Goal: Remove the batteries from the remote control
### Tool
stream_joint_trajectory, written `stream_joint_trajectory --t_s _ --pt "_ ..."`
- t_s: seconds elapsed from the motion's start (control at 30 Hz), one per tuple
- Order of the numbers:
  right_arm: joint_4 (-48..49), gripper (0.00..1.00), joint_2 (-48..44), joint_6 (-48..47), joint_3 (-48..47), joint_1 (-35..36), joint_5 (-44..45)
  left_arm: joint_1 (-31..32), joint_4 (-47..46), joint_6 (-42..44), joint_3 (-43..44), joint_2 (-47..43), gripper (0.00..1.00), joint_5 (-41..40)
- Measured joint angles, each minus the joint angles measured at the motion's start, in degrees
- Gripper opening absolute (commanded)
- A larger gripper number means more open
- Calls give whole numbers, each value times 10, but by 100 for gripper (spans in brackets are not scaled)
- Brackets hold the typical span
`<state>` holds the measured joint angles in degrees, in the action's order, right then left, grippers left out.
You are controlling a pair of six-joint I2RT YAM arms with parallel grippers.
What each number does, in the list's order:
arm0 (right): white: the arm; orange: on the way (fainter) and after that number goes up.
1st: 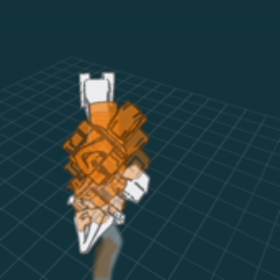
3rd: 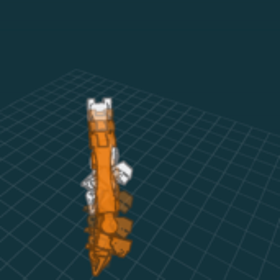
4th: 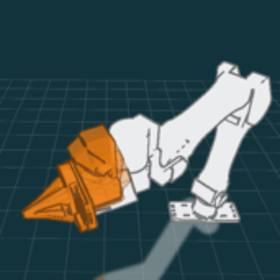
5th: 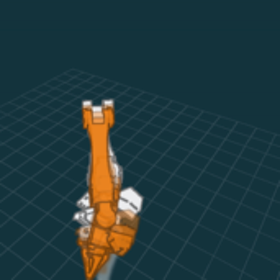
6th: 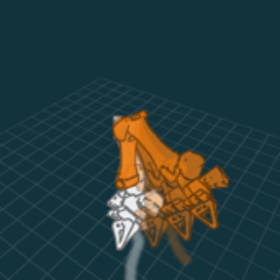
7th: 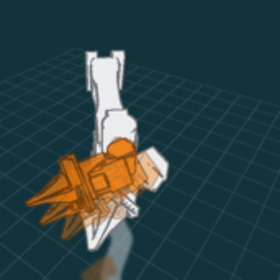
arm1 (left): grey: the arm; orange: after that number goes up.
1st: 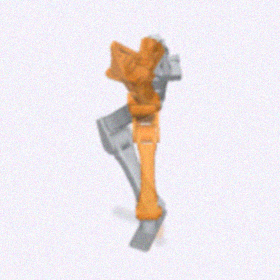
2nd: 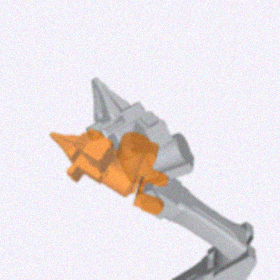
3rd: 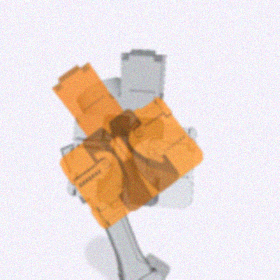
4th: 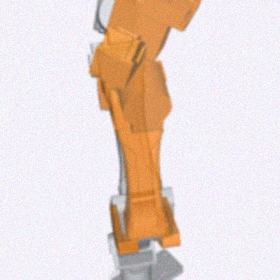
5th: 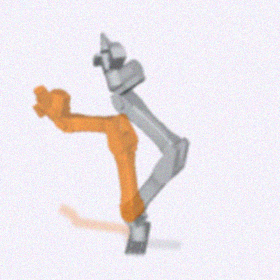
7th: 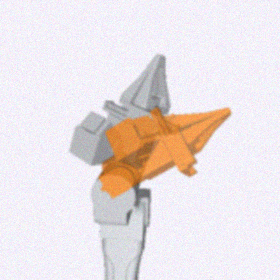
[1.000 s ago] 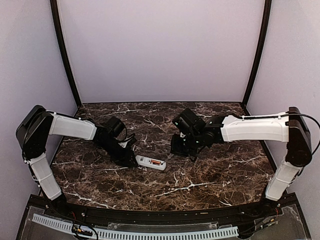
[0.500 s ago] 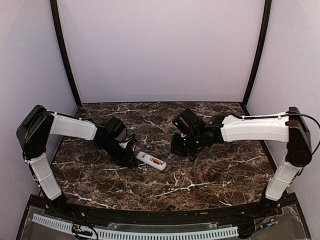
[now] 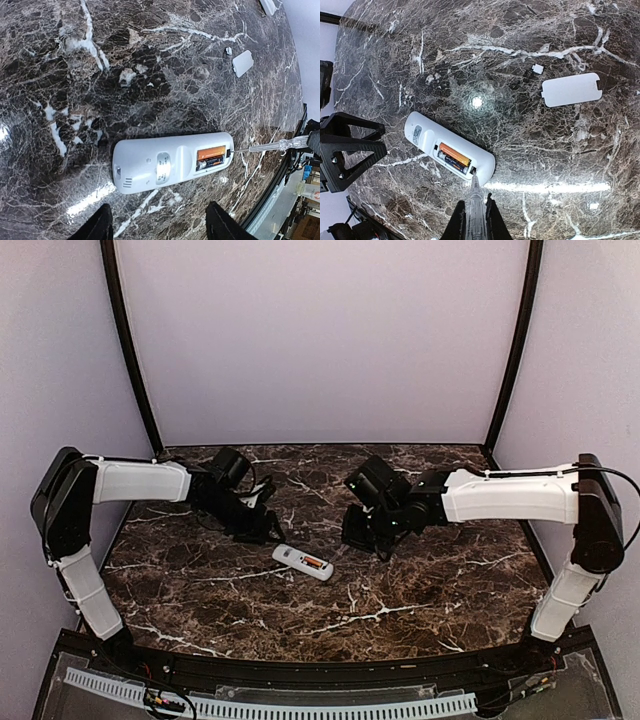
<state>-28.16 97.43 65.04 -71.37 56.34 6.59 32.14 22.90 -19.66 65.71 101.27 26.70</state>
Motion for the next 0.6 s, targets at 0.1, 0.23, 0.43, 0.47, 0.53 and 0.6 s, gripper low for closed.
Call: stream_joint_trajectory --t_s 0.1,0.23,0.43,0.47,0.53,0.6 --pt "-2 0 0 0 -2 0 3 -1 0 0 9 13 66 -2" --pt "-4 0 0 0 -4 0 8 -1 0 2 12 41 66 -2" --pt "-3 0 0 -1 -13 0 8 -1 0 2 15 66 64 -1" --pt "-3 0 1 -2 -14 0 9 -1 0 2 16 68 62 -1" --pt "-3 0 2 -3 -17 0 9 -1 0 1 18 69 60 0" --pt "-2 0 4 -4 -21 0 9 -1 -1 1 18 70 58 3"
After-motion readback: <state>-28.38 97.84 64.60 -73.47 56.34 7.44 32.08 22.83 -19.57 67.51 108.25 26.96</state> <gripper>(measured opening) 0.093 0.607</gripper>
